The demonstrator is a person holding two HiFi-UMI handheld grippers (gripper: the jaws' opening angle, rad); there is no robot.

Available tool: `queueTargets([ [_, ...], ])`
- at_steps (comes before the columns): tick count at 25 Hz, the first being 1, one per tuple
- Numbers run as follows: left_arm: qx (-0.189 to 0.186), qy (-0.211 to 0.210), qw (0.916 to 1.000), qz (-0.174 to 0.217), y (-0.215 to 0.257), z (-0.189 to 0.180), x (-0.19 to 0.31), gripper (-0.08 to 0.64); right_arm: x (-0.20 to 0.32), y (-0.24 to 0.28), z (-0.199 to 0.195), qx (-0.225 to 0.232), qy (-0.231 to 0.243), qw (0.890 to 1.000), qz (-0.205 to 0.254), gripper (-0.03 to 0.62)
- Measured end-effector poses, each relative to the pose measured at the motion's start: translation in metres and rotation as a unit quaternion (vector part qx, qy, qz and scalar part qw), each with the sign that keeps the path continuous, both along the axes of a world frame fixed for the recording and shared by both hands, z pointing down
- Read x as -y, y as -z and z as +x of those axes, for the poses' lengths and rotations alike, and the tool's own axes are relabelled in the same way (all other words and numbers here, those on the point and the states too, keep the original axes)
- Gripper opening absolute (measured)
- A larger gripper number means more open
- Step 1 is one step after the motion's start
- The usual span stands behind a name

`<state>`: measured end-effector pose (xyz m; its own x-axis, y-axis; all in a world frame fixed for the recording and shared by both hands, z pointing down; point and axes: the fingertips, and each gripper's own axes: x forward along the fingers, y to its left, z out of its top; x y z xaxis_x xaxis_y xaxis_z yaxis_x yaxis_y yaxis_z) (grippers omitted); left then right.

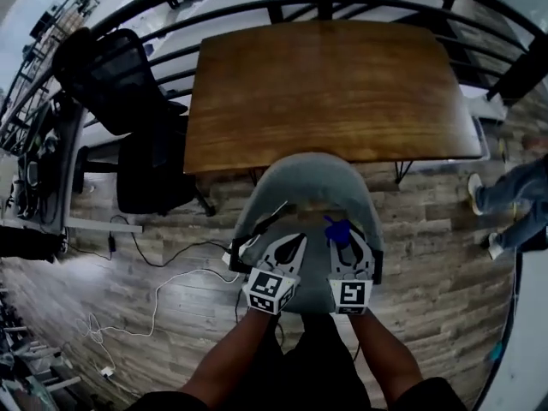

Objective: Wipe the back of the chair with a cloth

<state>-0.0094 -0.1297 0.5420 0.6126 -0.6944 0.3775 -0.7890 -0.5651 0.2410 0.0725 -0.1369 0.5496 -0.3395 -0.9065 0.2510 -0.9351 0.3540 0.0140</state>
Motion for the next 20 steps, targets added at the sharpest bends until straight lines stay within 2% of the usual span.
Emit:
queueTargets([
  [2, 0.005, 0.018, 0.9998, 0.011, 0.018, -0.016, -0.003, -0.002, -0.003, 0.021, -0.009, 0.001, 0.018, 1.0, 0.01, 0.117],
  [5, 0.008, 0.022, 0.9996, 0.018, 0.04, -0.034, -0.012, -0.002, -0.012, 0.048, -0.022, 0.02, 0.025, 0.999, 0.02, 0.117],
  [8, 0.0, 0.023, 0.9993, 0.029, 0.061, -0.045, -0.029, -0.002, -0.029, 0.064, -0.037, 0.044, 0.037, 0.998, 0.008, 0.117],
  [11, -0.01, 0.029, 0.999, 0.034, 0.074, -0.055, -0.055, -0.002, -0.052, 0.074, -0.047, 0.048, 0.049, 0.998, 0.007, 0.117],
  [15, -0.027, 0.054, 0.9974, 0.04, 0.081, -0.072, -0.088, -0.002, -0.082, 0.09, -0.049, 0.024, 0.043, 0.999, 0.019, 0.117],
  [20, -0.03, 0.059, 0.9958, 0.063, 0.098, -0.084, -0.145, -0.002, -0.142, 0.12, -0.057, 0.01, 0.047, 0.998, 0.039, 0.117],
])
